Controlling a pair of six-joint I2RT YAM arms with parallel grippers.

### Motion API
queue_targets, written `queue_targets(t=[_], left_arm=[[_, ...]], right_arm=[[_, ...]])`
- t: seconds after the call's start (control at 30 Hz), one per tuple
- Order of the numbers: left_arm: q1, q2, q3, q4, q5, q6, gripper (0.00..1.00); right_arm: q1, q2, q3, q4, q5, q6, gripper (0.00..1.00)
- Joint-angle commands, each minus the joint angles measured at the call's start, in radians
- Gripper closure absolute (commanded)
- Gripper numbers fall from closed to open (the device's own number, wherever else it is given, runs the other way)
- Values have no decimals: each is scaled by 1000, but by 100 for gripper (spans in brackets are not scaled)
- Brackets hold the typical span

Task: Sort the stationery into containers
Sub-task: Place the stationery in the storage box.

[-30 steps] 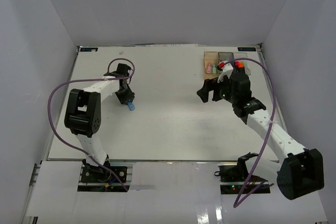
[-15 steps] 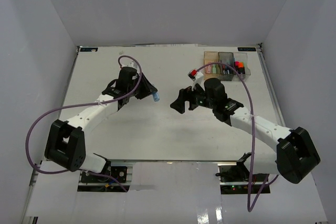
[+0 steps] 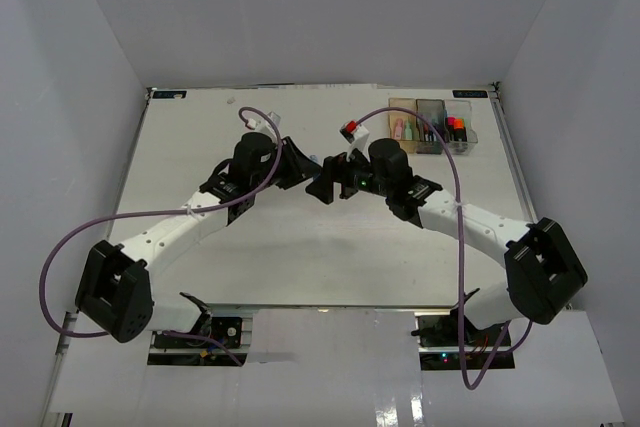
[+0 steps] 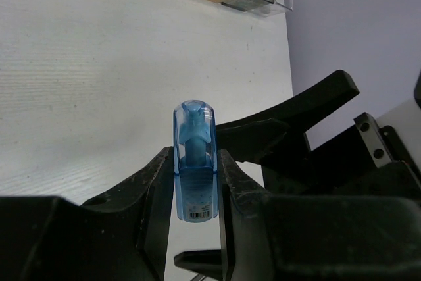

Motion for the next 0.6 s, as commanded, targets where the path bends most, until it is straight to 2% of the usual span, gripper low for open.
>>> queue_targets(t=[0.0, 0.33, 0.57], left_arm=[[-14, -57, -10, 47, -14, 1, 68], [-26, -62, -28, 64, -17, 24, 67], [-26, -59, -36, 63, -37, 47, 60]], right_arm=[[7, 16, 50, 49, 15, 11, 13], [12, 30, 75, 47, 16, 11, 61], [12, 38, 64, 28, 39, -1, 83]])
